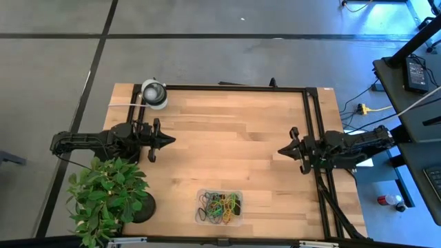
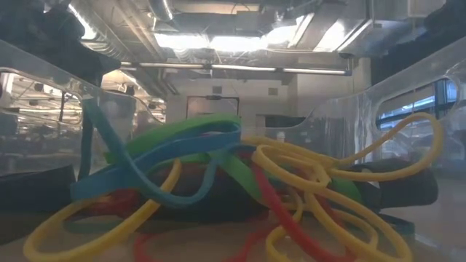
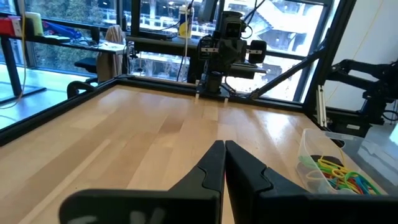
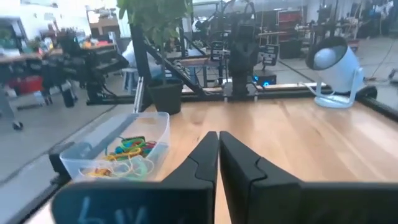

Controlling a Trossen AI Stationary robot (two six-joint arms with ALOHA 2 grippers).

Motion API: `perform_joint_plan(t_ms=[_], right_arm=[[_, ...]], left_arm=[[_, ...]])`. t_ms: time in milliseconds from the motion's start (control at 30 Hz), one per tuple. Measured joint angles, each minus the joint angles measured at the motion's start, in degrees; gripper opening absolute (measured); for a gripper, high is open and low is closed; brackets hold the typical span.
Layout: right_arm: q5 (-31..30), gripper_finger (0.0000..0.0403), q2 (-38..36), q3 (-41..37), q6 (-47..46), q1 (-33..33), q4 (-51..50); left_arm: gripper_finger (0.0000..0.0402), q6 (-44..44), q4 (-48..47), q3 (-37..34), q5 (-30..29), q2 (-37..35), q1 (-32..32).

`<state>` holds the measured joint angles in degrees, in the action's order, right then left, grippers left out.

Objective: Pick and place rubber bands into bin
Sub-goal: Return to Home Position

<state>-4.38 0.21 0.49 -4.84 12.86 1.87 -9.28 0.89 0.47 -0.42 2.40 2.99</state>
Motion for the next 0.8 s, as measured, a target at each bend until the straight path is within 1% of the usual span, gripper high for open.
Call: perform_joint_plan(t_ms=[67, 700, 800], right_arm=[[0.0, 0.002, 0.0, 0.0, -1.2, 0.0, 0.0], [0.0, 0.0021, 0.0, 0.0, -0.9, 0.0, 0.0], [0.0, 0.0021, 0.0, 0.0, -1.0, -0.8, 0.0]], left_arm=[[0.0008, 0.0, 0.0, 0.0, 0.0, 0.0, 0.0], [0.0008, 0.0, 0.1, 0.0, 0.0, 0.0, 0.0], [0.0008, 0.0, 0.1, 0.0, 0.0, 0.0, 0.0]])
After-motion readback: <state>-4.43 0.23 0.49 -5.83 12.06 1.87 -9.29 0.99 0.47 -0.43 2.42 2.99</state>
